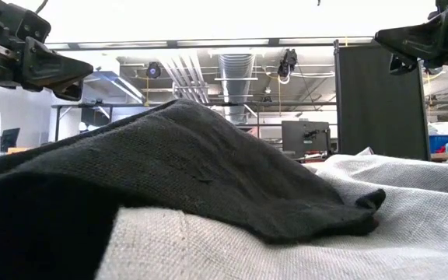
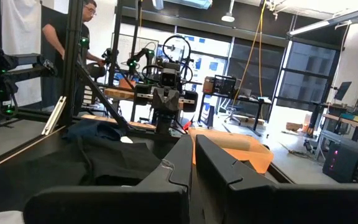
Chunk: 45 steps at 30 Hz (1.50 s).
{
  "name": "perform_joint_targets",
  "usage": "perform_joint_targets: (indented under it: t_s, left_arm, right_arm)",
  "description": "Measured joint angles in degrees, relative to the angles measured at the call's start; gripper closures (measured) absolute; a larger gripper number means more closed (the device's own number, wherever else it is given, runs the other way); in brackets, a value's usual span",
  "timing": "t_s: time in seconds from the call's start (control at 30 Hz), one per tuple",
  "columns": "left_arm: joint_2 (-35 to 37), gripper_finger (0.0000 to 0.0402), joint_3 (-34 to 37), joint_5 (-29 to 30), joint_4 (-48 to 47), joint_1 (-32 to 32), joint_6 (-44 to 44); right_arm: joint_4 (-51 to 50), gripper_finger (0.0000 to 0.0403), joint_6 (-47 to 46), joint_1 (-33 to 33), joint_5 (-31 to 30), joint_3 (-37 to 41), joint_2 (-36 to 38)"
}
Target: Sort towels by color in basket
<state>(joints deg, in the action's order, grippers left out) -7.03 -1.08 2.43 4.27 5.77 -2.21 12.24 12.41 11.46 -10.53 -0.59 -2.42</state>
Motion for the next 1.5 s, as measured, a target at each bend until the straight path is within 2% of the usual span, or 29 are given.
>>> perform_joint_targets:
  t_s: [0.5,0.77,0.87,0.97,1.23,1.37,1.5]
  left_arm:
    - [0.0,0.0402,0.0,0.0,0.7,0.0,0.0]
    - [0.0,0.0402,0.0,0.0,10.7,0.0,4.8]
    - [0.0,0.0402,0.0,0.4,11.7,0.1,10.4]
    - [-0.1,0.0402,0.0,3.8,13.7,0.0,12.3]
    - [-0.1,0.0402,0.0,4.4,14.5,0.0,12.7]
    - [-0.1,0.0402,0.0,6.3,14.7,0.0,12.8]
    - [-0.2,0.0402,0.0,9.5,14.9,0.0,13.7]
  right_arm:
    - [0.0,0.039,0.0,0.0,0.0,0.0,0.0]
    - [0.0,0.039,0.0,0.0,0.0,0.0,0.0]
    - [0.0,0.039,0.0,0.0,0.0,0.0,0.0]
    - [0.0,0.039,0.0,0.0,0.0,0.0,0.0]
    - [2.4,0.039,0.1,-0.1,-0.1,0.0,0.0]
    - [5.3,0.039,-7.2,-0.2,-0.6,-0.1,0.0]
    - [4.3,0.039,-12.6,-0.2,-7.0,-1.7,-1.3]
